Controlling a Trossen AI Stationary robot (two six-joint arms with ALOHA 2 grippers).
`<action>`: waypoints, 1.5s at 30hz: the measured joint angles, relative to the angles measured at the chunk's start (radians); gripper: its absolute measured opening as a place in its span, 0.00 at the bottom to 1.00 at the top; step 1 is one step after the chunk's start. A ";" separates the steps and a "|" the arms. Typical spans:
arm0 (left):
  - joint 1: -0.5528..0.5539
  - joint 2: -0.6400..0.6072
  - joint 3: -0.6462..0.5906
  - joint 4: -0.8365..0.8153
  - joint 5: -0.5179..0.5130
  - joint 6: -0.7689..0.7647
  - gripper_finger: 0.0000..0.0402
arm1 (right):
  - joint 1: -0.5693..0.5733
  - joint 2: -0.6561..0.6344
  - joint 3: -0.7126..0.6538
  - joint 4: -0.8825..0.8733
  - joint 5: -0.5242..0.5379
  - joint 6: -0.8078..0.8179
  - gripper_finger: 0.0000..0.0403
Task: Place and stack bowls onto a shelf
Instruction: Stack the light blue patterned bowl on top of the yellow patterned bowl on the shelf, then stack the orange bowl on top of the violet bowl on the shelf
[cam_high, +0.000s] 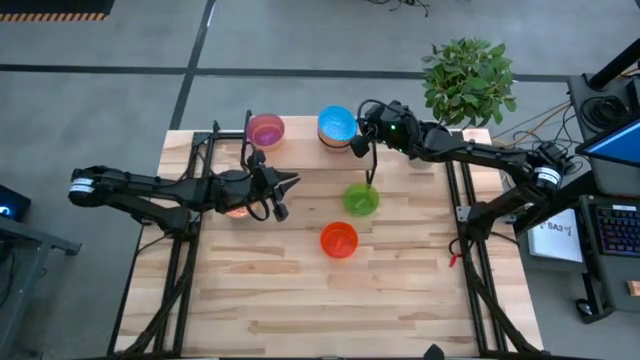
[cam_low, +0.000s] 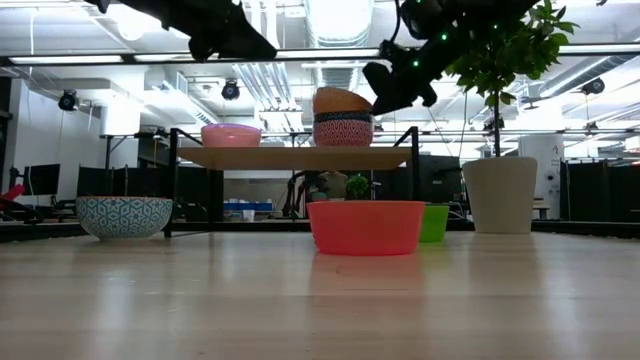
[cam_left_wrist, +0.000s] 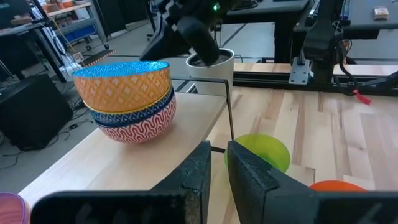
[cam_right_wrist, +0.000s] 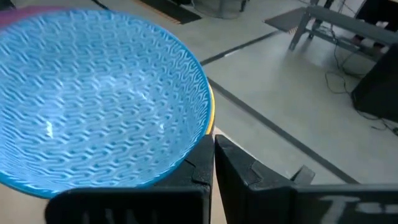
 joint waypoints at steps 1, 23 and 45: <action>0.000 0.000 0.000 -0.003 0.000 0.000 0.09 | 0.000 -0.005 0.003 0.002 -0.002 0.000 0.02; -0.014 -0.007 -0.001 -0.164 0.001 -0.144 0.09 | 0.047 -0.012 -0.003 -0.004 -0.007 -0.003 0.02; -0.059 0.054 0.117 -0.754 0.237 -0.568 0.09 | 0.436 -0.151 -0.125 -0.203 -0.037 -0.029 0.02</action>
